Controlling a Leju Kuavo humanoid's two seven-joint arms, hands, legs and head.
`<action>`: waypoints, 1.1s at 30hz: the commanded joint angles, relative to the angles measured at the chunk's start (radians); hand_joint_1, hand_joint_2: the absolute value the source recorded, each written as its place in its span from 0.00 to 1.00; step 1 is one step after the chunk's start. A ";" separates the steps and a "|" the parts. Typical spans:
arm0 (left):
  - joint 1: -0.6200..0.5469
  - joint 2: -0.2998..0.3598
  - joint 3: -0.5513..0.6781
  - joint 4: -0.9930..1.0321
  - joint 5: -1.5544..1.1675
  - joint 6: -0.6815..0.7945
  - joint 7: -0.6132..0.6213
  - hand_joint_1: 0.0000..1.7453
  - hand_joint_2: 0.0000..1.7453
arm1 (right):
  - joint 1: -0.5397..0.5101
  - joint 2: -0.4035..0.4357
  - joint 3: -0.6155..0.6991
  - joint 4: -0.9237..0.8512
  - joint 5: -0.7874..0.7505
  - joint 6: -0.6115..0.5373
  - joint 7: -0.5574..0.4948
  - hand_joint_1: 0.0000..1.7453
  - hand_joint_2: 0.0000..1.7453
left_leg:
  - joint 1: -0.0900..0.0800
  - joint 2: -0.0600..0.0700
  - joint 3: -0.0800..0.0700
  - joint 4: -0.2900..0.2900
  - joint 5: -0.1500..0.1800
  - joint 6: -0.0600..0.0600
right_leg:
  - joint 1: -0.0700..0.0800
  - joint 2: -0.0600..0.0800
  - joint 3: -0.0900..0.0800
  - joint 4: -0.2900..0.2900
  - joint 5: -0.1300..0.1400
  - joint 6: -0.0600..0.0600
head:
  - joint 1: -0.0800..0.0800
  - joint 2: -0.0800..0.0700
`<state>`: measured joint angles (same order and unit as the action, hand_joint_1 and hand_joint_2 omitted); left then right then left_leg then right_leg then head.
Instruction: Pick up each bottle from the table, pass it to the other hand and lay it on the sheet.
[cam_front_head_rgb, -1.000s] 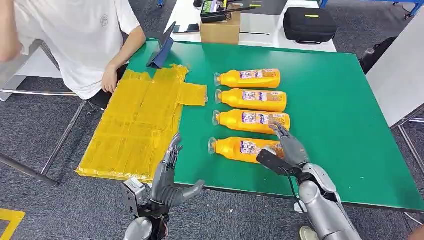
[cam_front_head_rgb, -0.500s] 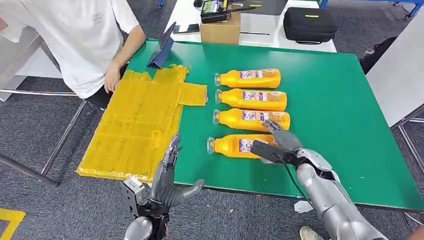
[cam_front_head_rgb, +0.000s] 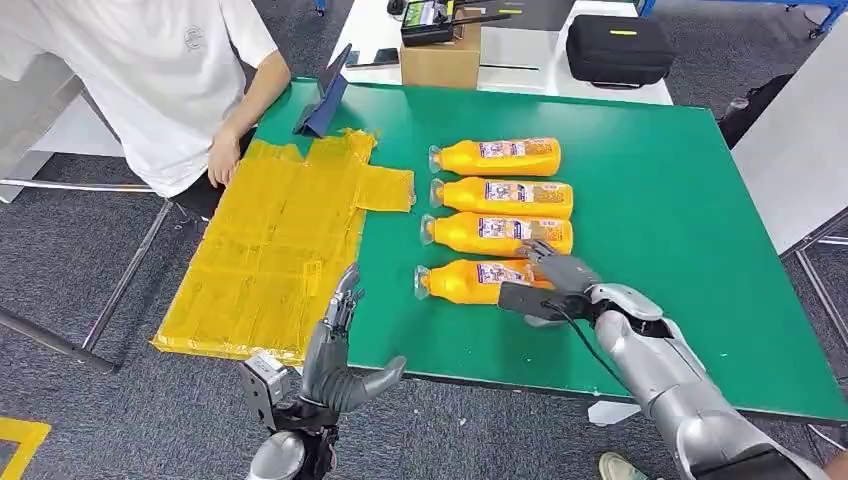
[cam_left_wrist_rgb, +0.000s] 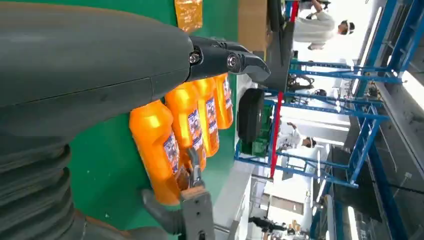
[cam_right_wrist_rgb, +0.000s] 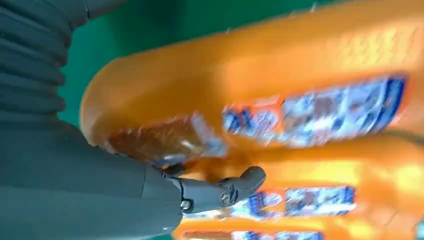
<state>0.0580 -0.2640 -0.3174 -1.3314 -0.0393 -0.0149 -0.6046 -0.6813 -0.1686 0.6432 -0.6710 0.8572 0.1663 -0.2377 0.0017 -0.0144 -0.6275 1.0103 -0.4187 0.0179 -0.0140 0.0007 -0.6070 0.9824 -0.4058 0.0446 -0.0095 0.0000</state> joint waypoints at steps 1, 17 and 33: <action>0.003 0.017 0.033 -0.001 0.002 0.018 -0.004 0.00 1.00 | 0.031 -0.083 0.187 -0.106 -0.025 -0.017 -0.010 0.00 1.00 | 0.000 0.001 0.008 0.000 -0.004 -0.001 | 0.001 0.000 0.008 0.000 -0.004 -0.002 | 0.000 0.000; 0.024 0.017 0.053 -0.037 -0.007 0.043 -0.002 0.00 1.00 | 0.178 -0.252 0.202 -0.250 -0.011 -0.070 0.045 1.00 1.00 | 0.000 -0.005 0.005 -0.001 -0.002 0.000 | 0.000 -0.005 0.007 -0.002 -0.003 -0.001 | 0.000 0.000; 0.054 0.025 0.076 -0.104 -0.022 0.056 0.004 0.00 1.00 | 0.513 -0.125 -0.170 -0.483 0.014 -0.223 -0.015 1.00 1.00 | 0.001 -0.002 0.013 -0.002 -0.004 -0.001 | 0.001 -0.002 0.014 -0.003 -0.005 0.000 | 0.000 0.000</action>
<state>0.1188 -0.2644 -0.2583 -1.4283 -0.0614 0.0465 -0.6088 -0.3152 -0.3818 0.6423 -1.0453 0.9251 -0.0668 -0.2030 0.0017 -0.0165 -0.6202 1.0103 -0.4210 0.0188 -0.0141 -0.0004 -0.5982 0.9811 -0.4089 0.0470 -0.0099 0.0000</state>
